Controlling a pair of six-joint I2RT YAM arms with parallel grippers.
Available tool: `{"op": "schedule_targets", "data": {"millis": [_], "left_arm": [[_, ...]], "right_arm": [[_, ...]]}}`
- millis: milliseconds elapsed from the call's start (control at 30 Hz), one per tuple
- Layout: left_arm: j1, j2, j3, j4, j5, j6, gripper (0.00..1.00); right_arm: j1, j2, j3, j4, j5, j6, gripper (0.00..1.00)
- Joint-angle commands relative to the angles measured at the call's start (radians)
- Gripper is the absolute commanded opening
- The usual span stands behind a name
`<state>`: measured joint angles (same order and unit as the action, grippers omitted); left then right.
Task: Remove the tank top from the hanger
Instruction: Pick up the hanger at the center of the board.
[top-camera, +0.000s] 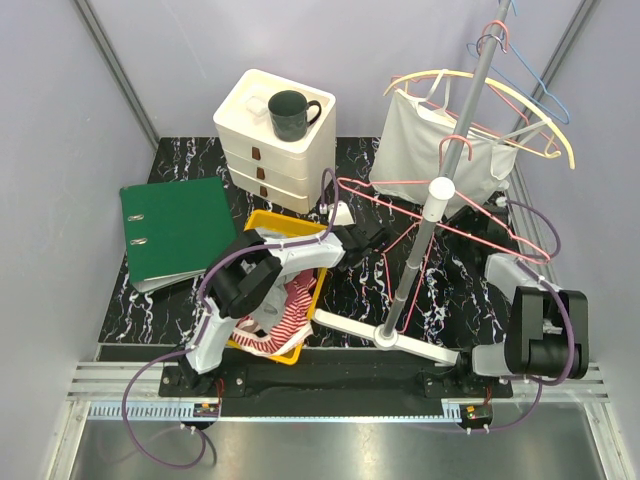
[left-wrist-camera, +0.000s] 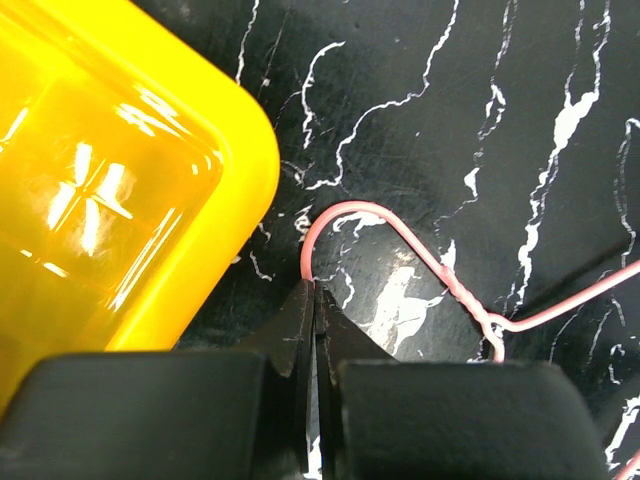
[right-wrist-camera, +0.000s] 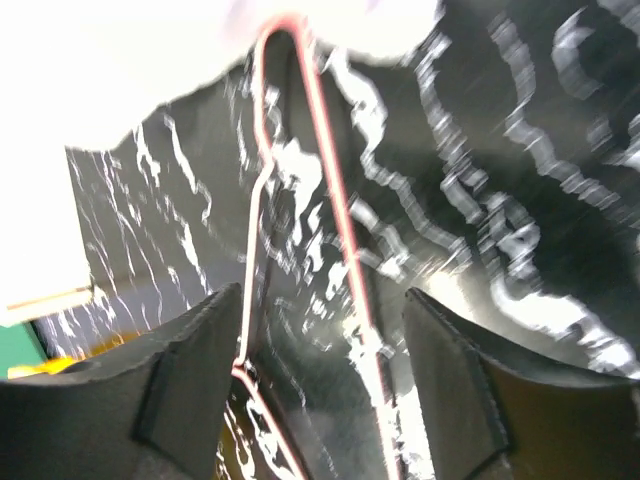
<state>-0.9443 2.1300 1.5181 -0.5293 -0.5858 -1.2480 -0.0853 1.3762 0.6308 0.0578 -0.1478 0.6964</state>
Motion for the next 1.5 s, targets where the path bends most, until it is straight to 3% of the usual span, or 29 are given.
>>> {"op": "schedule_targets", "data": {"millis": [0, 100, 333, 733, 867, 1067, 1200, 1333, 1467], "left_arm": [[0.013, 0.024, -0.051, 0.031, 0.043, 0.015, 0.00], [0.012, 0.025, -0.064, 0.043, 0.052, 0.015, 0.00], [0.013, 0.018, -0.082, 0.066, 0.066, 0.016, 0.00], [0.015, 0.005, -0.099, 0.083, 0.072, 0.021, 0.00], [0.015, 0.011, -0.095, 0.089, 0.083, 0.019, 0.00], [0.015, 0.013, -0.091, 0.095, 0.087, 0.025, 0.00], [0.012, 0.008, -0.093, 0.098, 0.095, 0.032, 0.00], [0.009, -0.005, -0.090, 0.106, 0.095, 0.053, 0.00], [0.009, -0.021, -0.085, 0.117, 0.106, 0.093, 0.00]], "right_arm": [[-0.122, 0.078, 0.043, 0.075, -0.162, -0.061, 0.74], [-0.154, 0.160, 0.069, 0.143, -0.317, -0.101, 0.72], [-0.156, 0.276, 0.073, 0.280, -0.447, -0.075, 0.62], [-0.156, 0.363, 0.066, 0.277, -0.423, -0.057, 0.56], [-0.156, 0.395, 0.069, 0.292, -0.441, -0.040, 0.44], [-0.154, 0.373, 0.060, 0.295, -0.418, -0.032, 0.38], [-0.154, 0.377, 0.055, 0.326, -0.429, -0.031, 0.12], [-0.154, 0.374, 0.040, 0.370, -0.450, -0.023, 0.00], [-0.154, 0.307, -0.017, 0.433, -0.434, -0.003, 0.00]]}}
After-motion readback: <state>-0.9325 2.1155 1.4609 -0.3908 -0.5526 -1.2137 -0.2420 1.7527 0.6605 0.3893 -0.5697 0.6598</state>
